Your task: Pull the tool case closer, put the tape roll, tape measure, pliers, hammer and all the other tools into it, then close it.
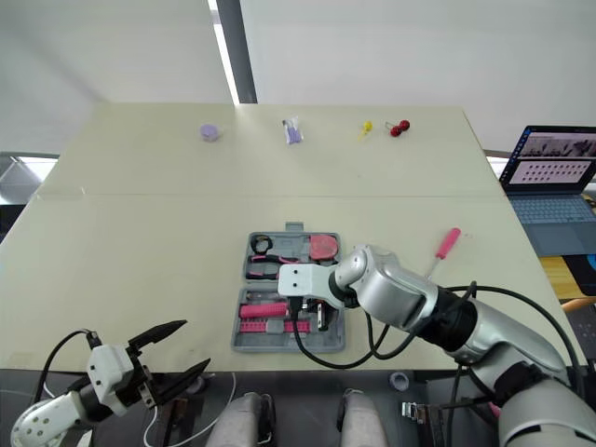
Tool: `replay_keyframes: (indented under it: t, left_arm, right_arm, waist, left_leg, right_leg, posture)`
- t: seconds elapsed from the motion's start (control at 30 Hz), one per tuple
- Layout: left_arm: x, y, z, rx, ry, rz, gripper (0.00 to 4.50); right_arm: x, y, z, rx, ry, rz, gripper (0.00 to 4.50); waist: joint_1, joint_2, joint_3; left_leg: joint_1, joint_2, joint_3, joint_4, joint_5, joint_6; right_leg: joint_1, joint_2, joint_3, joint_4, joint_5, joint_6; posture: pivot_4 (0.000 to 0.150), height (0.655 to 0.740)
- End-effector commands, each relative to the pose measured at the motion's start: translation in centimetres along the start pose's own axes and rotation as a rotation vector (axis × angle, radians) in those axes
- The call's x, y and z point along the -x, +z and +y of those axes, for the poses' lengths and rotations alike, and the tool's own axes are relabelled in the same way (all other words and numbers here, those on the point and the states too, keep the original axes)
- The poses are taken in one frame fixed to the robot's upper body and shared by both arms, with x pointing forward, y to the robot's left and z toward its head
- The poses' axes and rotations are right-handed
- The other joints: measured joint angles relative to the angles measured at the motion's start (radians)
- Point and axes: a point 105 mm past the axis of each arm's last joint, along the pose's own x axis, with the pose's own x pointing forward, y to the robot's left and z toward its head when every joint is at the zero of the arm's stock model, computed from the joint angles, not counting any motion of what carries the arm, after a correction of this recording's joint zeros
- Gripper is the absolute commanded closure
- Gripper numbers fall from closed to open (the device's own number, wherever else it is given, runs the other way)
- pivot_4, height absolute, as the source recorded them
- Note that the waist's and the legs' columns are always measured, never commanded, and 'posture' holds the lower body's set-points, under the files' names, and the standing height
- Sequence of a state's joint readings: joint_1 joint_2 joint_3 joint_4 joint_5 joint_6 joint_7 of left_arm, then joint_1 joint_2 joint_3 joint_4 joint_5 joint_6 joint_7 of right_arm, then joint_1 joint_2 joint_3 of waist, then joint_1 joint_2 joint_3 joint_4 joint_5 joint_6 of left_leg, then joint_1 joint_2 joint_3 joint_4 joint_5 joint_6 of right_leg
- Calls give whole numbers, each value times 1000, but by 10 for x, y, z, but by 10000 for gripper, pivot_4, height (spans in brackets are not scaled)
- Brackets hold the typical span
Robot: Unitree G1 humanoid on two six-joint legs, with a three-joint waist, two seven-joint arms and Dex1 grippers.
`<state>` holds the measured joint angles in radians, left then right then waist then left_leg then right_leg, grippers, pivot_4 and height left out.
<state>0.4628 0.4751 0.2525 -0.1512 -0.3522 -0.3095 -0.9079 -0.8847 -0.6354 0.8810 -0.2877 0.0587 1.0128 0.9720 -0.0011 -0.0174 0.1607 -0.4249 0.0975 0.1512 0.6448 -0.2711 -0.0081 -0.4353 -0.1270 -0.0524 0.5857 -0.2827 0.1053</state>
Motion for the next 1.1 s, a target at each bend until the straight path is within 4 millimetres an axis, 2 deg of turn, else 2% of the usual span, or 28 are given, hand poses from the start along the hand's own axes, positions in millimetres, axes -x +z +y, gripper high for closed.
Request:
replay_keyframes:
  t: [0.03, 1.1]
  left_arm:
    - [-1, 2, -1, -14, 1, -11, 0]
    - [-3, -3, 0, -17, 7, 0, 0]
  right_arm:
    - [1, 3, 3, 21, 12, -10, 44708]
    - [-3, 2, 3, 31, 16, -14, 44708]
  waist:
    - [0, 0, 0]
    - [0, 0, 0]
  left_leg:
    - [0, 0, 0, 0, 0, 0]
    - [0, 0, 5, 1, 0, 0]
  right_leg:
    - [0, 0, 0, 0, 0, 0]
    - [0, 2, 0, 2, 0, 0]
  posture:
    - [1500, 7400]
    - [1500, 7400]
